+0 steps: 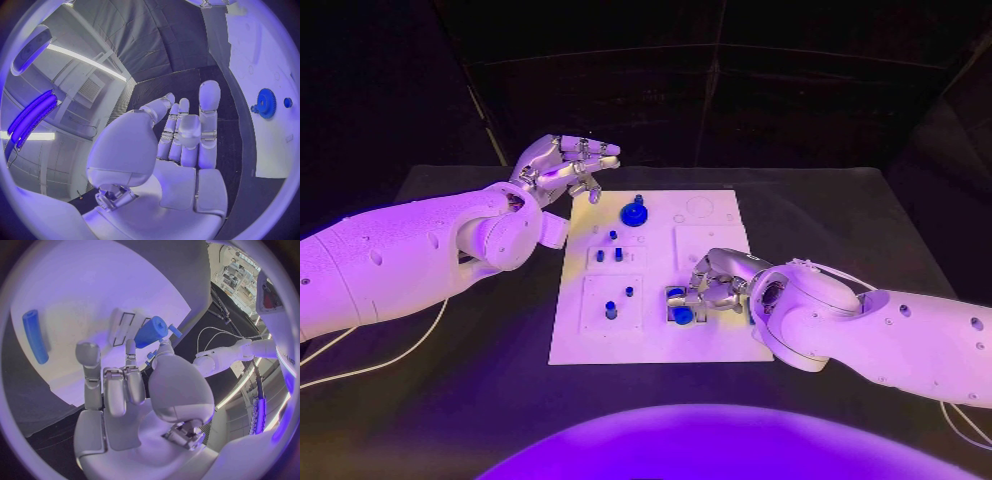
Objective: Assemble the parts on the task board
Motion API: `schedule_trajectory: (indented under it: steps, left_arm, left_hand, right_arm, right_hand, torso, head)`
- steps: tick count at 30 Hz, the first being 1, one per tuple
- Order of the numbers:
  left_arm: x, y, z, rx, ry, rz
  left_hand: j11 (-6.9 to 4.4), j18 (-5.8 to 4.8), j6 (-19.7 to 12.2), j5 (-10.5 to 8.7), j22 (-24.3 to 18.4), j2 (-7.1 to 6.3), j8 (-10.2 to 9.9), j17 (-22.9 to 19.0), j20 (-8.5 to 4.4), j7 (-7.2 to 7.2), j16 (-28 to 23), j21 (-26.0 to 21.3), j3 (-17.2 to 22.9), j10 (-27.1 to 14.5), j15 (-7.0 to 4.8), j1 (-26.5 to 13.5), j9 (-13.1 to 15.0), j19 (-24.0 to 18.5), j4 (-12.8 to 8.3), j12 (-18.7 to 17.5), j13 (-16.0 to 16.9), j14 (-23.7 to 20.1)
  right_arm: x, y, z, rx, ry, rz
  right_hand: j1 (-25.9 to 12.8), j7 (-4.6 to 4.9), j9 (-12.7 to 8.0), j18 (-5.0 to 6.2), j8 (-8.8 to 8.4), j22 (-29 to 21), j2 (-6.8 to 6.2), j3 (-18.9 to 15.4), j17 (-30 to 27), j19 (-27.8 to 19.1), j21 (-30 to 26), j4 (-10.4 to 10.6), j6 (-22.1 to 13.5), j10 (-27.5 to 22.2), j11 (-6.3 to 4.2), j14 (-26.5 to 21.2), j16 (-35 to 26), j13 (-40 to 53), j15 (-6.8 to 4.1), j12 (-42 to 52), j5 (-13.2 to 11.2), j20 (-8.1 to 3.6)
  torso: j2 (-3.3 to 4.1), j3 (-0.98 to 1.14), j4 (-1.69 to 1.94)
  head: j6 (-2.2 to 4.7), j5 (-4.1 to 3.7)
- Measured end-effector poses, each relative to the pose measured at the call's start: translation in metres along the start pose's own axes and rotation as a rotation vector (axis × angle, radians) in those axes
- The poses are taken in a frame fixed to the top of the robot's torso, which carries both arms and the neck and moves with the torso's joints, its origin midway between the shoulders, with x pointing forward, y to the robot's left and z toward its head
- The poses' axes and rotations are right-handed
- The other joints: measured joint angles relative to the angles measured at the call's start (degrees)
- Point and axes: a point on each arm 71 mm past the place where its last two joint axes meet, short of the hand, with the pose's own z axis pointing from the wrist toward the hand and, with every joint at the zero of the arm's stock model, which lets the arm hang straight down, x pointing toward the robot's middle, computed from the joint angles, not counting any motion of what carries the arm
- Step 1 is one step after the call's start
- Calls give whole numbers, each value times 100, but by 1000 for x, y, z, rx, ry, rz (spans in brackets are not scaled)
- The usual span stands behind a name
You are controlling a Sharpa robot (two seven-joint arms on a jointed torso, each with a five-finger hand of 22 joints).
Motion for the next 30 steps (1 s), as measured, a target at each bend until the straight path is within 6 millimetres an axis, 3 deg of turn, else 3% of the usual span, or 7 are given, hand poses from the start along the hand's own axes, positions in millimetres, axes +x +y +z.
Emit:
schedule_trajectory:
  steps: [6,15,17,25,30]
  left_arm:
    - [0,0,0,0,0,0]
    - [0,0,0,-1,-1,0]
    - [-1,0,0,-1,-1,0]
    - [-1,0,-1,-1,-2,0]
    - [-1,0,-1,-1,-2,0]
  left_hand:
    - [0,0,0,0,0,0,0,0,0,0,0,0,0,0,0,0,0,0,0,0,0,0]
    - [0,0,0,0,0,0,0,0,0,0,0,0,0,0,0,0,0,0,0,0,-1,0]
    - [0,0,0,0,0,0,0,0,0,0,0,0,0,0,0,0,0,0,0,0,-1,0]
    - [0,0,0,0,0,0,0,0,0,0,0,0,0,0,0,0,0,0,0,0,-1,0]
    - [0,0,0,0,0,0,0,0,0,0,0,0,0,0,0,0,0,0,0,0,-1,0]
  right_arm:
    - [-1,-1,0,2,-11,5]
    - [-2,1,-4,-12,-18,10]
    - [-2,2,-6,-19,-18,11]
    - [-2,4,-11,-49,-14,7]
    - [-2,6,-11,-63,-12,0]
  right_hand:
    - [-218,22,36,0,-21,-7,-157,183,0,0,-21,14,-23,0,0,0,0,0,0,-24,-145,0]
    - [-266,22,68,0,-21,-7,-121,333,0,0,-21,-10,-23,0,0,0,0,0,0,-24,-53,0]
    - [-152,22,86,0,-21,-3,-57,367,0,0,-21,-44,-23,0,0,0,0,0,0,-24,21,0]
    - [649,-8,172,0,-21,24,-9,486,4,0,-21,-297,8,0,0,-21,0,0,-20,-23,350,0]
    - [775,8,197,0,-21,45,14,472,4,0,-21,-377,25,0,0,-21,0,0,-20,-23,436,0]
  torso:
    - [2,-1,0]
    - [2,1,-9]
    - [2,3,-9]
    - [-1,3,-10]
    - [-2,0,-9]
  head:
    - [1,7]
    - [5,13]
    - [2,13]
    - [6,4]
    - [9,-7]
